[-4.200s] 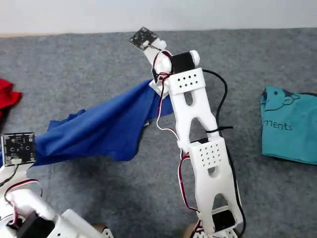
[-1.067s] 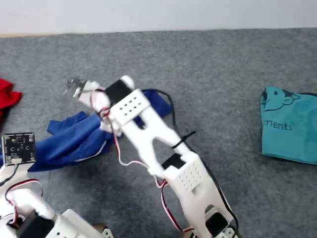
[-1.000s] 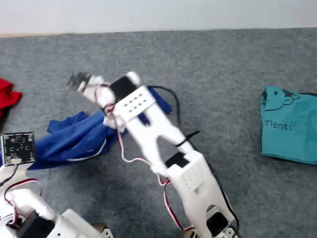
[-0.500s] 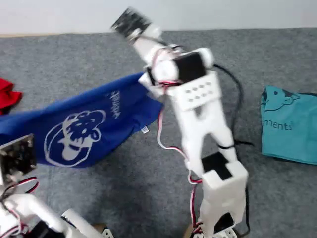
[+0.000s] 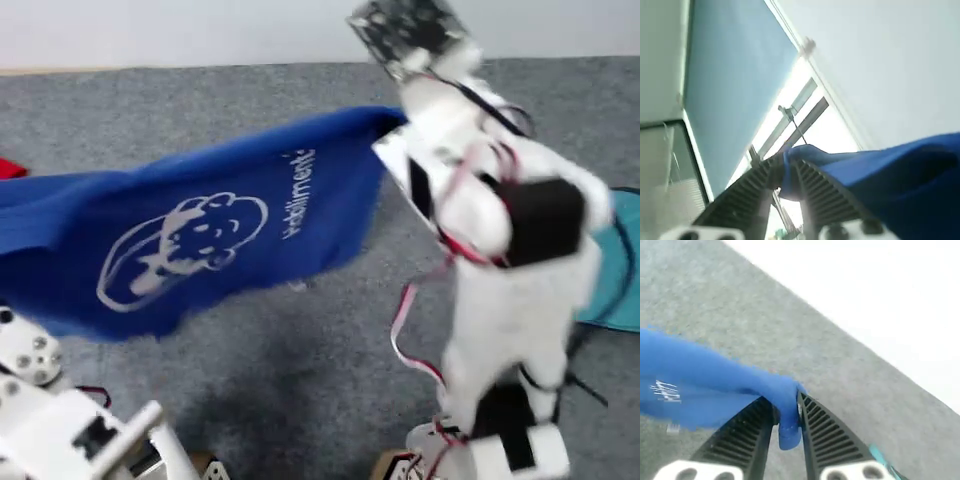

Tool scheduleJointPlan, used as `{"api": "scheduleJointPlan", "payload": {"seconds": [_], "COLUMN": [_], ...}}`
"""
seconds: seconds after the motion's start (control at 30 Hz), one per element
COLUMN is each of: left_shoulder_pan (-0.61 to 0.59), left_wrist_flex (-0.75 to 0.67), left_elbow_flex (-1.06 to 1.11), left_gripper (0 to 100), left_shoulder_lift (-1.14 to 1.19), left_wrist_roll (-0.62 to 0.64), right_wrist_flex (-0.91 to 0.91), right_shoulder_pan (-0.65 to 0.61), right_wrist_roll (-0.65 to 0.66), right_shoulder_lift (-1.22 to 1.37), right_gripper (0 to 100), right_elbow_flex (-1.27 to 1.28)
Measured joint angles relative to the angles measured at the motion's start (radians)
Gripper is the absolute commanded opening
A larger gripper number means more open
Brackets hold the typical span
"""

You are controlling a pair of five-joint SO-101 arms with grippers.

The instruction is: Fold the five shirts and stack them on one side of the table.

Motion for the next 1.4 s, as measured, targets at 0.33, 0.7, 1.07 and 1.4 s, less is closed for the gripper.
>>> {"api": "scheduleJointPlan", "payload": {"seconds": [0.33, 0.7, 1.07, 1.4], "left_shoulder_pan": [0.008, 0.008, 0.008, 0.181], "left_wrist_flex": [-0.052, -0.052, -0.006, -0.002], "left_elbow_flex": [-0.084, -0.129, 0.012, 0.245], "left_gripper": [0, 0, 0, 0], "left_shoulder_lift": [-0.002, -0.003, -0.003, 0.301], "left_wrist_roll": [0.002, 0.003, 0.003, -0.123], "right_wrist_flex": [0.000, 0.000, -0.046, -0.465], "right_shoulder_pan": [0.157, 0.310, 0.324, 0.334], "right_wrist_roll": [0.000, 0.021, 0.021, 0.018], "right_shoulder_lift": [-0.384, -0.546, -0.548, -0.526], "right_gripper": [1.0, 1.0, 1.0, 1.0], "right_elbow_flex": [0.190, 0.193, 0.482, 1.033]}}
